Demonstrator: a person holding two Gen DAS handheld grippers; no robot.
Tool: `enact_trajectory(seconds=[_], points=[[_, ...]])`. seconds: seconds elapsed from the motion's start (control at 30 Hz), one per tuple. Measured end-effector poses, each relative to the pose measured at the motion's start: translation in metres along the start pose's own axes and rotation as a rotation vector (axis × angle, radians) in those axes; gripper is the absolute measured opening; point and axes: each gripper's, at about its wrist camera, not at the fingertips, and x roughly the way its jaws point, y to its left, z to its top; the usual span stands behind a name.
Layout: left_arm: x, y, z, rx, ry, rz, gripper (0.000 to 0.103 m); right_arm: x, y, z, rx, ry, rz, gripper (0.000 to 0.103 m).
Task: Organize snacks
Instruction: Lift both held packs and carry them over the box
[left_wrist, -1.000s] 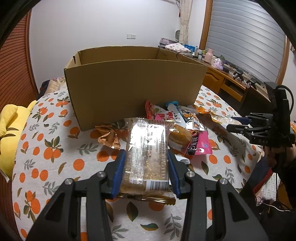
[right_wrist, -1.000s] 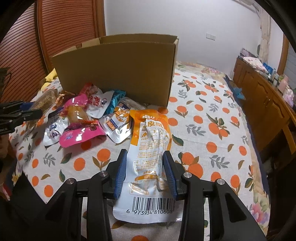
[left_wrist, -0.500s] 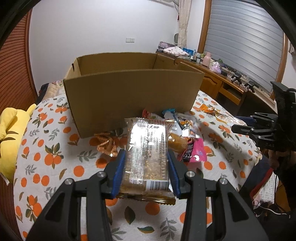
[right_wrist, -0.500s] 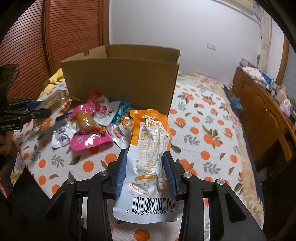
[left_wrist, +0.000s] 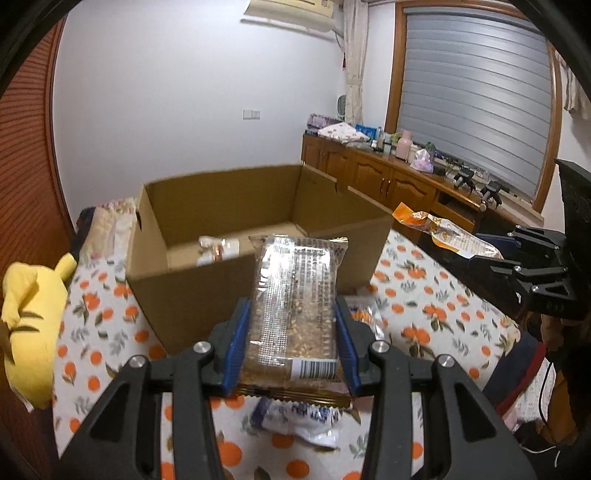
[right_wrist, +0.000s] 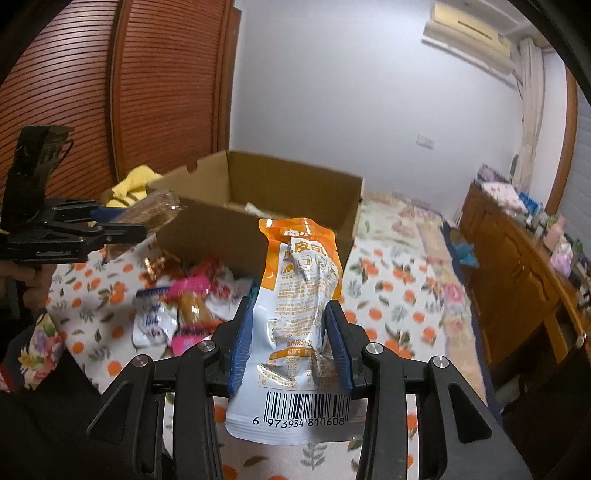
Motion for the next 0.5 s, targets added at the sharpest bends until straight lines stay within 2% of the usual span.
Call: enact_trajectory(seconds=[0.27,0.5], points=[[0.005,0.006,0.031,0.013,-0.023,0.011,0.041,0.007,0.006,0.026,-0.032,-0.035,0.009,0.039],[0.023,0.013,0.043,0.021,0.001,0.033,0.042,0.024,0.01,0.042,-0.048,-0.036,0.015,0.039]])
